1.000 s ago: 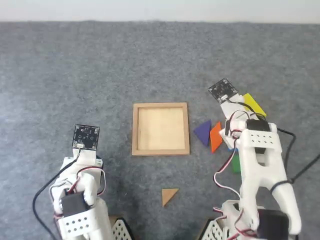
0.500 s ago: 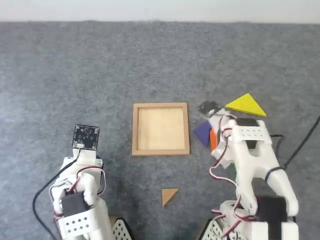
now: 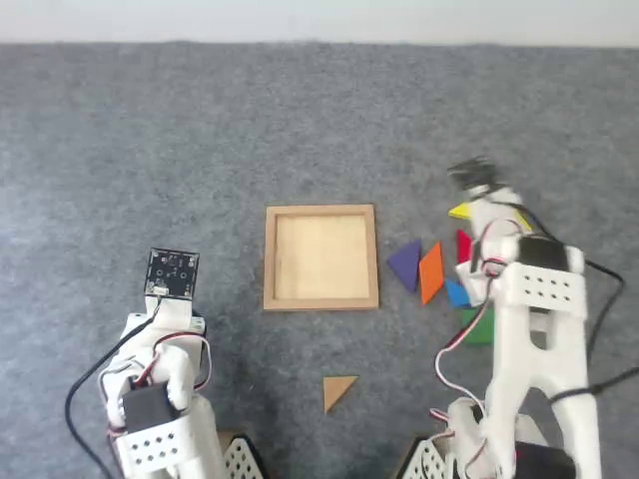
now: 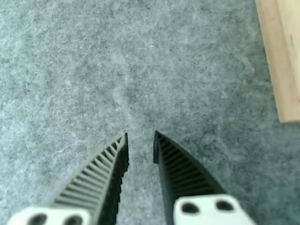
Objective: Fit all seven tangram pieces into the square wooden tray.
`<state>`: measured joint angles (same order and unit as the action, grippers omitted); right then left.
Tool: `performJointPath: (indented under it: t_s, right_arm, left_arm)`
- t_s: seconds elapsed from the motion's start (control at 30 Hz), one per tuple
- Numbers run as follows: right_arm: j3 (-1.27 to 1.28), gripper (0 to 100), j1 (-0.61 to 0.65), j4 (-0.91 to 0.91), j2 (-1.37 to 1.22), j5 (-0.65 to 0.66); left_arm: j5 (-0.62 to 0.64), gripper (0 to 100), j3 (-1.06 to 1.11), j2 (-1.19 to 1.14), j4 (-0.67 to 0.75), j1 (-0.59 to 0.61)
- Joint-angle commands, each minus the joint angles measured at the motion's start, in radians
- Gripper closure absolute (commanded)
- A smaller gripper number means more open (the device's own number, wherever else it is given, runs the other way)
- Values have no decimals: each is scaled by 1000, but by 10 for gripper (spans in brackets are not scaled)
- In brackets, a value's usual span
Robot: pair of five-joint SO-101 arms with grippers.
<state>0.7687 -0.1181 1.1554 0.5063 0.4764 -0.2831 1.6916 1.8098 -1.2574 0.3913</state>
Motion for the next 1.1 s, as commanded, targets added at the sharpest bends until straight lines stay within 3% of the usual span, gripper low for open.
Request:
performJointPath:
  t_s: [0.0,0.27,0.47,0.77,1.07]
  right_arm:
    - [-14,943,-58,-25,-48,-121]
    - [-43,943,-38,-289,-404,-345]
    - [-204,943,-79,-286,-578,-350]
    - [-368,943,-93,-294,-622,-345]
    - [-496,943,-54,-197,-587,-54]
  left_arm:
    - [6,913,-8,12,-6,0]
    - [6,913,-8,12,-6,0]
    - [6,913,-8,12,-6,0]
    - [6,913,-8,12,-6,0]
    - [6,913,-8,12,-6,0]
